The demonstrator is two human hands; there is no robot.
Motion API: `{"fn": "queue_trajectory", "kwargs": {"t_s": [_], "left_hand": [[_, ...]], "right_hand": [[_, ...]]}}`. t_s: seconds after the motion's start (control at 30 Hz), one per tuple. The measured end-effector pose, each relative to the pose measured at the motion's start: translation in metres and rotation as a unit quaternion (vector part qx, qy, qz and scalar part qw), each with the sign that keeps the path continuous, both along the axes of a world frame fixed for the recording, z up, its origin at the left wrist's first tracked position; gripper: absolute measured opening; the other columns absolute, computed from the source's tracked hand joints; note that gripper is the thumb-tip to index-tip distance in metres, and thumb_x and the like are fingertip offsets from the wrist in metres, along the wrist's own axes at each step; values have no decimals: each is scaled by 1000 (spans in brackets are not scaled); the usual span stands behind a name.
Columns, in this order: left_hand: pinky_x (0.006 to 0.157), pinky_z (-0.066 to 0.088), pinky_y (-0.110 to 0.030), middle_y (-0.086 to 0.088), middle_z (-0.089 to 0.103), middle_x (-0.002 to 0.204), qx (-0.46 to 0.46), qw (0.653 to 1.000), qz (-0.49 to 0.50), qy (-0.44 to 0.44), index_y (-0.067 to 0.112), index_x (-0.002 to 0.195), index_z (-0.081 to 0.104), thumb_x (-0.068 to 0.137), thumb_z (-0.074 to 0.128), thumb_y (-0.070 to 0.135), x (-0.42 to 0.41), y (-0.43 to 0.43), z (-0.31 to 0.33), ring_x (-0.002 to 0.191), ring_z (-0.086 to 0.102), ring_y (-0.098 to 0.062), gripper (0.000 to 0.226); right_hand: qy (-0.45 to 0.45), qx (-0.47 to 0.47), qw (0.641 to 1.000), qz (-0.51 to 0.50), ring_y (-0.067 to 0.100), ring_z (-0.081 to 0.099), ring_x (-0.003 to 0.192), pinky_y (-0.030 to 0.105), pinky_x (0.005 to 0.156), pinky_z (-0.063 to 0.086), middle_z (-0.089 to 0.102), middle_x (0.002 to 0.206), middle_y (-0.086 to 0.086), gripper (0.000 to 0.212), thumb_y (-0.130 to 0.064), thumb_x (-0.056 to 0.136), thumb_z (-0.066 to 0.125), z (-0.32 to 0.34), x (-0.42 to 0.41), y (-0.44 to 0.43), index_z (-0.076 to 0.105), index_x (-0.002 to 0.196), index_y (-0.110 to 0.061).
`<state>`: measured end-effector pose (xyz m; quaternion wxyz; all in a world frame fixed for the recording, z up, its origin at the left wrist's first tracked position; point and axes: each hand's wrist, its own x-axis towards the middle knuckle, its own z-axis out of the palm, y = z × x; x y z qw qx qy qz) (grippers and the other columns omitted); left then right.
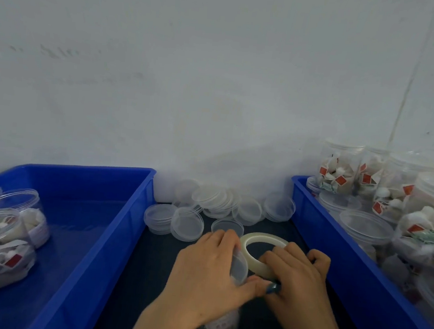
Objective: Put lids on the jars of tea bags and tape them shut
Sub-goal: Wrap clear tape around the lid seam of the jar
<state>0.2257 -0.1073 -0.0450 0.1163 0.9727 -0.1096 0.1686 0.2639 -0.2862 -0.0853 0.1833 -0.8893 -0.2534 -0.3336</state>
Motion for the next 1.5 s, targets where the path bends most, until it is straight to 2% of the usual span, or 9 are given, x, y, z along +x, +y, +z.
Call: {"fn": "queue_trajectory", "kwargs": {"t_s": [0.17,0.37,0.6,0.67,0.8,1.0,1.13,1.37,1.5], "left_hand": [[70,33,-16,26,43,104,-5,1000,-25,-6,44,106,33,68,37,97,2,9,-2,93,40,3,65],[68,29,-5,27,38,106,-43,999,-24,22,48,110,20,69,43,91,1,9,-3,92,44,5,64],[84,47,-22,22,50,111,-62,996,-53,30,44,108,31,77,58,70,1,11,2,98,50,2,49],[83,47,-21,21,51,110,-57,996,-61,35,45,105,30,75,55,68,1,12,3,98,50,2,46],[81,47,-21,21,50,109,-53,995,-68,57,47,100,27,72,52,67,4,16,8,98,50,1,43],[76,46,-21,22,51,106,-53,996,-63,23,45,102,31,73,54,69,4,10,4,95,48,2,44],[73,40,-18,24,48,105,-62,996,-65,14,43,105,34,76,59,71,3,10,2,95,47,2,47],[68,35,-11,27,41,91,-67,995,-67,-21,43,101,33,80,56,65,-1,7,1,86,46,2,38],[71,42,-20,21,49,92,-64,995,-55,-46,39,99,37,74,46,64,-1,3,0,86,48,-3,37]], "right_hand": [[63,-27,995,75,-7,40,85,30,80,25,48,78,-26,22,-53,91,42,7,4,-14,58,83,-40],[91,-42,993,59,-5,39,91,26,85,23,47,86,-25,21,-52,92,35,8,0,-11,54,90,-42],[95,-48,994,27,-2,41,89,34,78,23,48,85,-23,28,-51,91,30,13,-6,-5,56,90,-41],[89,-48,995,0,0,42,86,34,74,20,49,81,-22,26,-49,90,33,12,-10,1,57,87,-39],[68,-46,995,-61,4,46,77,35,69,17,47,72,-21,4,-40,82,54,15,-21,12,56,79,-40],[-7,-47,992,-118,12,54,67,37,67,18,50,67,-18,15,-29,66,69,11,-24,21,58,71,-37],[14,-41,992,-118,10,55,67,35,69,20,50,68,-17,26,-20,59,73,6,-24,25,57,71,-37],[37,-23,989,-139,12,48,76,34,71,14,40,73,-16,18,-25,79,57,2,-25,32,45,75,-38],[35,-4,990,-135,15,47,70,36,67,14,42,69,-14,19,-19,75,56,4,-25,35,43,72,-33]]}}
